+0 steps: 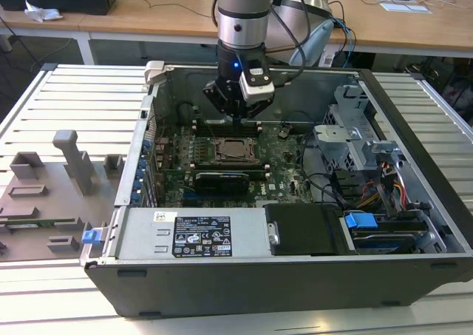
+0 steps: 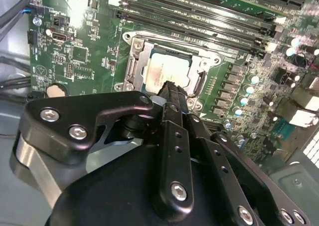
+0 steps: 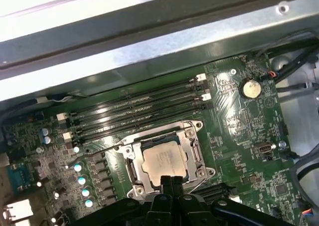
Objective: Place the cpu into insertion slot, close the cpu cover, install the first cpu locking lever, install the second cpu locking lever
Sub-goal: 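Install the first cpu locking lever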
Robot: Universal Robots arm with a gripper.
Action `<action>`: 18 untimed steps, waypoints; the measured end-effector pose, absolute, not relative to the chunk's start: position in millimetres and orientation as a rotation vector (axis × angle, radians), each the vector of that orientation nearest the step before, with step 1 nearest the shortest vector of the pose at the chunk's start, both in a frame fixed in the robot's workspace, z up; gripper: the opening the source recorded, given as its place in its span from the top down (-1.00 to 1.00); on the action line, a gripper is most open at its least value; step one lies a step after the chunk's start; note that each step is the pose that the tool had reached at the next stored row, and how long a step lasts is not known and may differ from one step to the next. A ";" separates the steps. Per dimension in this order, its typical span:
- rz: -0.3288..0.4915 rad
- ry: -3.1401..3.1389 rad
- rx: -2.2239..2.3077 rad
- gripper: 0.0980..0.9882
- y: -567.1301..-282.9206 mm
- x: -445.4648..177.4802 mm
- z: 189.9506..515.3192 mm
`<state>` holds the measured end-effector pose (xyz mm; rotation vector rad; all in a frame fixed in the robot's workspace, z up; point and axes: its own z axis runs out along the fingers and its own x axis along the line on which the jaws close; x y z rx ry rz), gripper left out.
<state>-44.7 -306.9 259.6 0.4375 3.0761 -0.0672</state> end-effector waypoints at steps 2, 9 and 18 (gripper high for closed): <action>-0.066 3.081 0.401 0.98 -306.9 -44.7 259.6; -0.064 3.094 0.259 0.98 -306.9 -44.7 259.6; -0.061 3.101 0.115 0.98 -306.9 -44.7 259.7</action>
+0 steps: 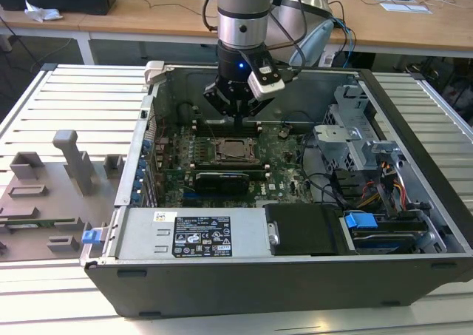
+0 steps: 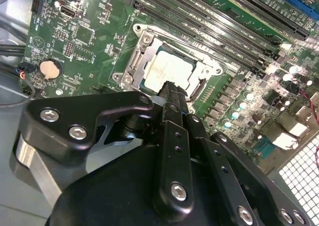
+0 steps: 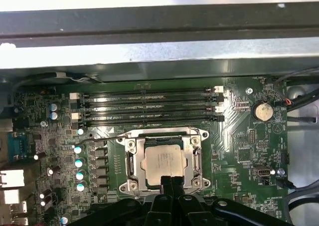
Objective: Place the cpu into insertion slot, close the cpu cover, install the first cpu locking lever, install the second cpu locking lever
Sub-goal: 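Install the first cpu locking lever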
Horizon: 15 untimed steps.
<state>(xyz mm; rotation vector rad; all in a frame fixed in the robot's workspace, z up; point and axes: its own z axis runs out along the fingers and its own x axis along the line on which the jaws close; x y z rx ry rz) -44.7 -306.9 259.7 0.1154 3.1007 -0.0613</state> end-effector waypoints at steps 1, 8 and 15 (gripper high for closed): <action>-0.061 3.101 0.114 0.98 -306.9 -44.7 259.6; -0.061 3.101 0.107 0.98 -306.9 -44.7 259.6; -0.060 3.101 0.107 0.98 -306.9 -66.8 259.6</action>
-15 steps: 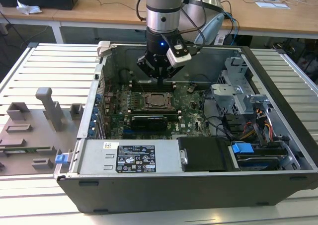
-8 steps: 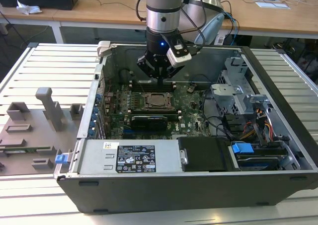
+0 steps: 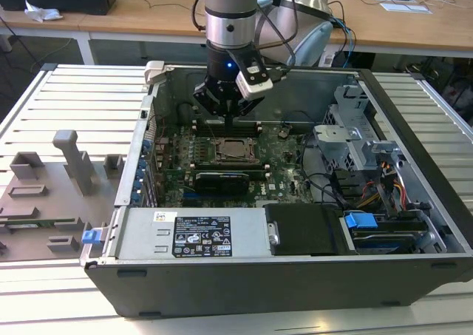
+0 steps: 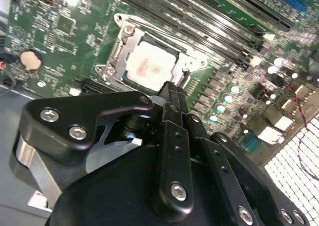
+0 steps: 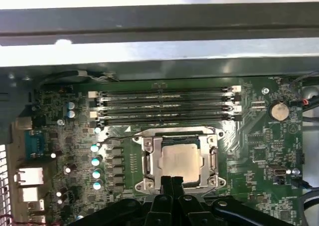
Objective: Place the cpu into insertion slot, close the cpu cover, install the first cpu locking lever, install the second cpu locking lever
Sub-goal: 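Install the first cpu locking lever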
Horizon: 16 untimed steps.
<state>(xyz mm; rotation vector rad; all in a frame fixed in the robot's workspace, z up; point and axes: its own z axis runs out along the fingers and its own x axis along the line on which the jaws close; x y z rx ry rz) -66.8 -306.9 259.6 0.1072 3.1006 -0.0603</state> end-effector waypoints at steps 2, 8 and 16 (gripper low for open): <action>-0.060 3.100 0.107 0.98 -306.9 -74.3 259.6; -0.054 3.100 0.107 0.98 -306.9 -86.8 259.6; -0.054 3.100 0.107 0.98 -301.6 -102.4 259.4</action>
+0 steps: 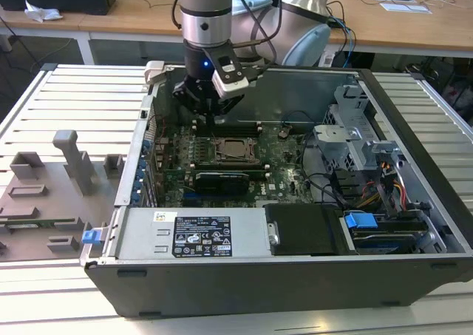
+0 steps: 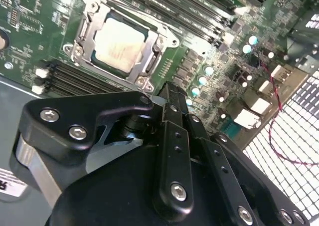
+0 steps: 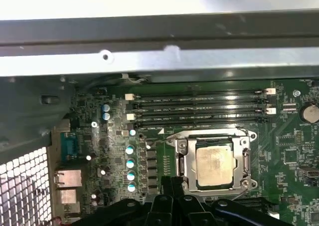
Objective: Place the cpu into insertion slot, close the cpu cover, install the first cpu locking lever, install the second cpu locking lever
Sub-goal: 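Install the first cpu locking lever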
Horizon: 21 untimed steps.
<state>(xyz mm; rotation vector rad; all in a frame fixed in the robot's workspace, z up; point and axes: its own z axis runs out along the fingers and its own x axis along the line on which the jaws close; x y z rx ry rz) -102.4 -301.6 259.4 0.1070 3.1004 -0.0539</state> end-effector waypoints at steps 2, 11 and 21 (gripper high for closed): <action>-0.054 3.100 0.107 0.98 -299.5 -109.5 259.1; -0.054 3.100 0.107 0.98 -293.3 -120.1 257.3; -0.051 3.100 0.107 0.98 -271.8 -125.2 256.2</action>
